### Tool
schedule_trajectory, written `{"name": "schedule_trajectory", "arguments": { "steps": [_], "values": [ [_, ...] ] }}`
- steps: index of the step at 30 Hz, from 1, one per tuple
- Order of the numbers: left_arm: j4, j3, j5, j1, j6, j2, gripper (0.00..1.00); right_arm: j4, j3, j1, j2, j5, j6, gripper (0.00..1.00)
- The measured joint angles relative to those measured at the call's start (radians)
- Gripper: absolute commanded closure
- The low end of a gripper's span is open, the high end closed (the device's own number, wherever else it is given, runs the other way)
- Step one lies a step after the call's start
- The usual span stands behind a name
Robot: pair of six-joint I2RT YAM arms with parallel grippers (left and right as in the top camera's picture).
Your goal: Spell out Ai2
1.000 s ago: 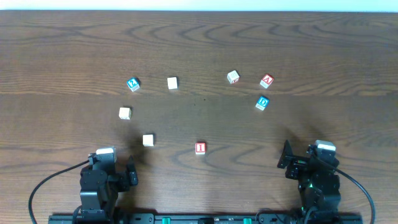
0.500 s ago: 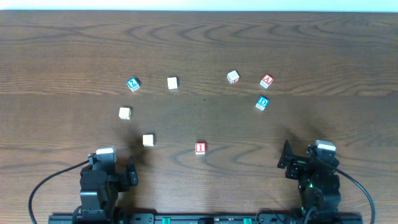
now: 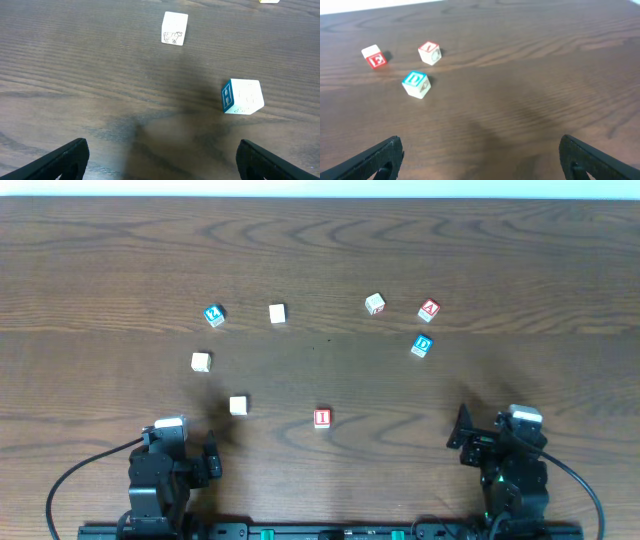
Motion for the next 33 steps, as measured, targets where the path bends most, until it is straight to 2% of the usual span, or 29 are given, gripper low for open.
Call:
{"name": "schedule_trajectory", "arguments": {
  "steps": [4, 8, 16, 23, 28, 33],
  "values": [
    [0.000, 0.000, 0.000, 0.000, 0.000, 0.000, 0.05, 0.130, -0.002, 0.000, 0.000, -0.027, 0.019, 0.01],
    [0.000, -0.001, 0.000, 0.000, 0.000, 0.000, 0.04, 0.321, -0.003, 0.000, -0.003, -0.145, 0.101, 0.01],
    [0.001, -0.002, 0.000, 0.000, 0.000, 0.000, 0.05, 0.510, -0.003, 0.000, 0.013, -0.342, 0.229, 0.01],
    [0.001, -0.002, 0.000, 0.000, 0.000, 0.000, 0.05, 0.638, -0.002, 0.000, 0.219, -0.555, 0.283, 0.01],
    [0.002, -0.002, 0.000, 0.000, 0.000, 0.000, 0.05, 0.746, 0.018, 0.002, 0.395, -0.645, 0.323, 0.01],
    [0.001, -0.002, 0.000, 0.000, 0.000, 0.000, 0.05, 0.769, 0.106, 0.054, 0.562, -0.682, 0.338, 0.01]
  ]
}}
